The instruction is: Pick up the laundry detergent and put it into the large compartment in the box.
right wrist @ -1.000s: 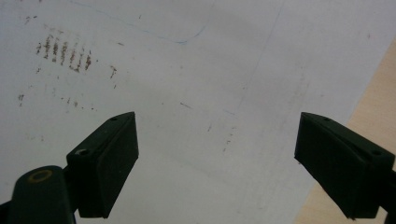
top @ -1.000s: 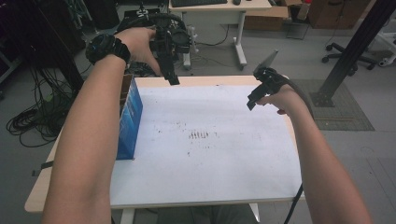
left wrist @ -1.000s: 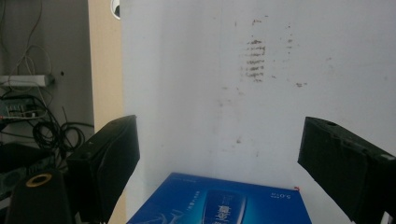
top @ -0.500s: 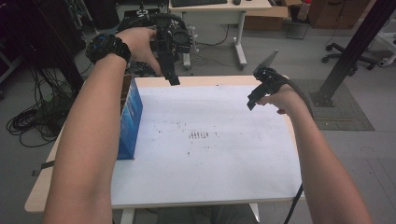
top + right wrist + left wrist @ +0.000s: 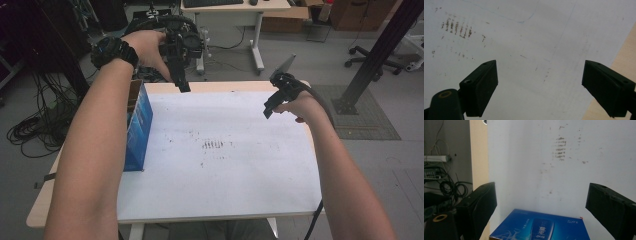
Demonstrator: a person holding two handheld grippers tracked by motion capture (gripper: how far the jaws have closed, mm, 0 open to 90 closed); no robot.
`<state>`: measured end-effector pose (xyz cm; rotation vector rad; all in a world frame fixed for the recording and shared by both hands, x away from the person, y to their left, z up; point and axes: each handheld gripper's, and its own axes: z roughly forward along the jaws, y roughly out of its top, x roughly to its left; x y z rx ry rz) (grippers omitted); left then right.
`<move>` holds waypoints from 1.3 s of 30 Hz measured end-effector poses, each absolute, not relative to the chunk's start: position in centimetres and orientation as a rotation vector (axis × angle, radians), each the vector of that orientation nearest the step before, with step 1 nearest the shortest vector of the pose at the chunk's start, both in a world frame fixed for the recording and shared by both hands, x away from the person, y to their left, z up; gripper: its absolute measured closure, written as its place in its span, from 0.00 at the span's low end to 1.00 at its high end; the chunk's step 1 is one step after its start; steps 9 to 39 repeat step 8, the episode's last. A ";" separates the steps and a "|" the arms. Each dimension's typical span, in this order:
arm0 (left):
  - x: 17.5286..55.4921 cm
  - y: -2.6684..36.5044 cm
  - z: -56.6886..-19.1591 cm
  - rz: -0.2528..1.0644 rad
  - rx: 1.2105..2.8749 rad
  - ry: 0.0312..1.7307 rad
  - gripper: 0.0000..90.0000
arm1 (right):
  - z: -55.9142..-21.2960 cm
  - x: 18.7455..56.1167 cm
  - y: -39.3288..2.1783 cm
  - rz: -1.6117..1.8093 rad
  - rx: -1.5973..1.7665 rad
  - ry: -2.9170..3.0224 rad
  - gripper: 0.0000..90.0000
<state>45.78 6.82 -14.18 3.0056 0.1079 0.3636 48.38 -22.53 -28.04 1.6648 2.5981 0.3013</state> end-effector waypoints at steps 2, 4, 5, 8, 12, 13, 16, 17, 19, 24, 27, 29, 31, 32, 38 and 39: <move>45.7 6.8 -14.2 0.366 3.001 0.108 0.11 | -28.1 48.4 -22.5 0.300 1.662 2.601 0.15; 45.7 6.8 -14.1 0.368 3.003 0.109 0.11 | -28.0 48.4 -22.5 0.303 1.659 2.600 0.15; 45.7 6.9 -14.1 0.366 3.002 0.110 0.11 | -28.0 48.3 -22.5 0.304 1.666 2.597 0.15; 45.6 6.9 -14.0 0.368 2.999 0.116 0.11 | -27.9 48.3 -22.5 0.307 1.664 2.596 0.15; 45.6 6.9 -14.0 0.368 2.999 0.116 0.11 | -27.9 48.3 -22.5 0.307 1.664 2.596 0.15; 45.6 6.9 -14.0 0.368 2.999 0.116 0.11 | -27.9 48.3 -22.5 0.307 1.664 2.596 0.15; 45.6 6.9 -14.0 0.368 2.999 0.116 0.11 | -27.9 48.3 -22.5 0.307 1.664 2.596 0.15; 45.6 6.9 -14.0 0.368 2.999 0.116 0.11 | -27.9 48.3 -22.5 0.307 1.664 2.596 0.15; 45.6 6.9 -14.0 0.368 2.999 0.116 0.11 | -27.9 48.3 -22.5 0.307 1.664 2.596 0.15; 45.6 6.9 -14.0 0.368 2.999 0.116 0.11 | -27.9 48.3 -22.5 0.307 1.664 2.596 0.15; 45.6 6.9 -14.0 0.368 2.999 0.116 0.11 | -27.9 48.3 -22.5 0.307 1.664 2.596 0.15; 45.6 6.9 -14.0 0.368 2.999 0.116 0.11 | -27.9 48.3 -22.5 0.307 1.664 2.596 0.15; 45.6 6.9 -14.0 0.368 2.999 0.116 0.11 | -27.9 48.3 -22.5 0.307 1.664 2.596 0.15; 45.6 6.9 -14.0 0.368 2.999 0.116 0.11 | -27.9 48.3 -22.5 0.307 1.664 2.596 0.15; 45.6 6.9 -14.0 0.368 2.999 0.116 0.11 | -27.9 48.3 -22.5 0.307 1.664 2.596 0.15; 45.6 6.9 -14.0 0.368 2.999 0.116 0.11 | -27.9 48.3 -22.5 0.307 1.664 2.596 0.15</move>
